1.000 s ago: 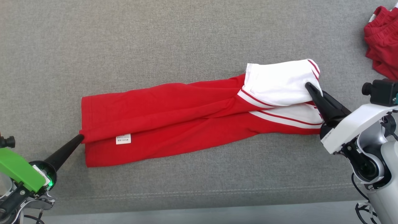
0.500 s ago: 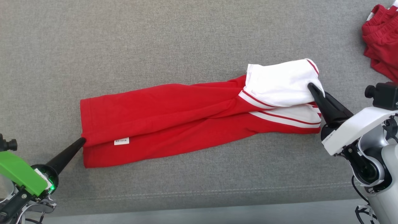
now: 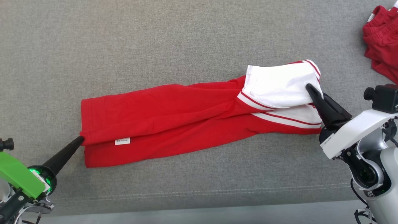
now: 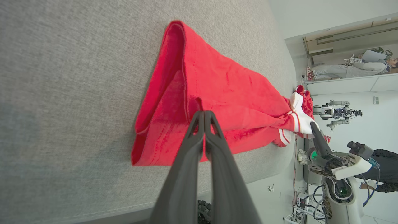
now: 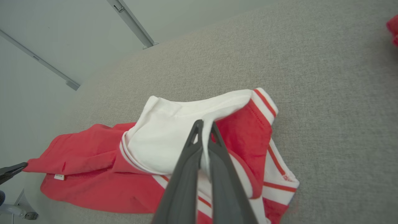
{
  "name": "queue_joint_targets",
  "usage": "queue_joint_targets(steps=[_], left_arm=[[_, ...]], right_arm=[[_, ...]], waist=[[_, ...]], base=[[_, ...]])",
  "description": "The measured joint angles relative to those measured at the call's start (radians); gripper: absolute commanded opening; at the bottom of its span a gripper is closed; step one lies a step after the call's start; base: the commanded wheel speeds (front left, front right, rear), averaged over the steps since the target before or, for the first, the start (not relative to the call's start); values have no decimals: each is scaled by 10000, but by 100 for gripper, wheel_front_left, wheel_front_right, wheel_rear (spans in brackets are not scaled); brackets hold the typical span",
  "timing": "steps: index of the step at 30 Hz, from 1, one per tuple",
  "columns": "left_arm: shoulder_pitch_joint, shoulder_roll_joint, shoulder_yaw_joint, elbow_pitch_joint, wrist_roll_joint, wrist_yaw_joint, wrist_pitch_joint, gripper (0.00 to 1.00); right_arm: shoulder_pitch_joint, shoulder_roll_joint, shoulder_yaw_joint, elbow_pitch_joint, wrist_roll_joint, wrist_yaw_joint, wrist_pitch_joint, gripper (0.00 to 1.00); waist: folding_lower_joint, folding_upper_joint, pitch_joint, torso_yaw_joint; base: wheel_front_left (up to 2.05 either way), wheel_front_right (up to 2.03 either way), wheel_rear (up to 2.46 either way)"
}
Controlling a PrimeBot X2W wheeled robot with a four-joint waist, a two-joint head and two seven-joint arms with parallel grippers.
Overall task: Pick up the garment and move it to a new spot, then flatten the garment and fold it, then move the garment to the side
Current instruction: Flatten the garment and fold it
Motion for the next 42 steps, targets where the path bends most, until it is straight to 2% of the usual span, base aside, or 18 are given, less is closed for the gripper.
queue_joint_targets(steps=[15, 28, 29, 30, 31, 34, 35, 36, 37, 38, 42], left_arm=[[198, 46, 230, -456, -4, 0, -130, 0], [623, 8, 63, -303, -8, -2, -127, 0], [622, 6, 56, -297, -6, -2, -127, 0], [616, -2, 46, -295, -6, -2, -127, 0], [614, -15, 33, -297, -6, -2, -127, 0], [614, -33, -2, -297, 2, -2, -132, 0], [614, -36, 2, -297, 23, -2, -211, 16], [614, -46, 17, -295, 52, -2, -286, 47], [614, -58, 33, -284, 81, -2, -334, 83], [615, -77, 42, -282, 86, -2, -366, 100], [634, -174, 178, -362, 88, -2, -546, 100]], right_arm=[[156, -75, -130, -303, 8, -102, 0, 0], [642, -46, 142, 38, 15, -282, 205, 0], [631, -36, 151, 58, 8, -284, 205, 11], [607, -35, 157, 75, -31, -288, 203, 49], [570, -19, 142, 81, -90, -328, 188, 100], [409, 176, -17, 86, -107, -460, 8, 100], [381, 230, -77, 84, -105, -466, -81, 100], [373, 268, -125, 82, -104, -512, -138, 100], [373, 330, -176, 88, -82, -533, -201, 100], [375, 403, -198, 98, -65, -535, -274, 100], [486, 656, -360, 25, 42, -625, -604, 100]], waist=[[0, 0, -17, -48], [0, 0, 213, 11], [0, 0, 225, 14], [0, 0, 235, 15], [0, 0, 242, 14], [0, 0, 245, 7], [0, 0, 241, 4], [0, 0, 235, 2], [0, 0, 224, 0], [0, -1, 202, -3], [0, -1, 130, -53]], base=[[0, 0, 0], [0, 0, 0], [0, 0, 0], [0, 0, 0], [0, 0, 0], [0, 0, 0], [0, 0, 0], [0, 0, 0], [0, 0, 0], [0, 0, 0], [0, 0, 0]])
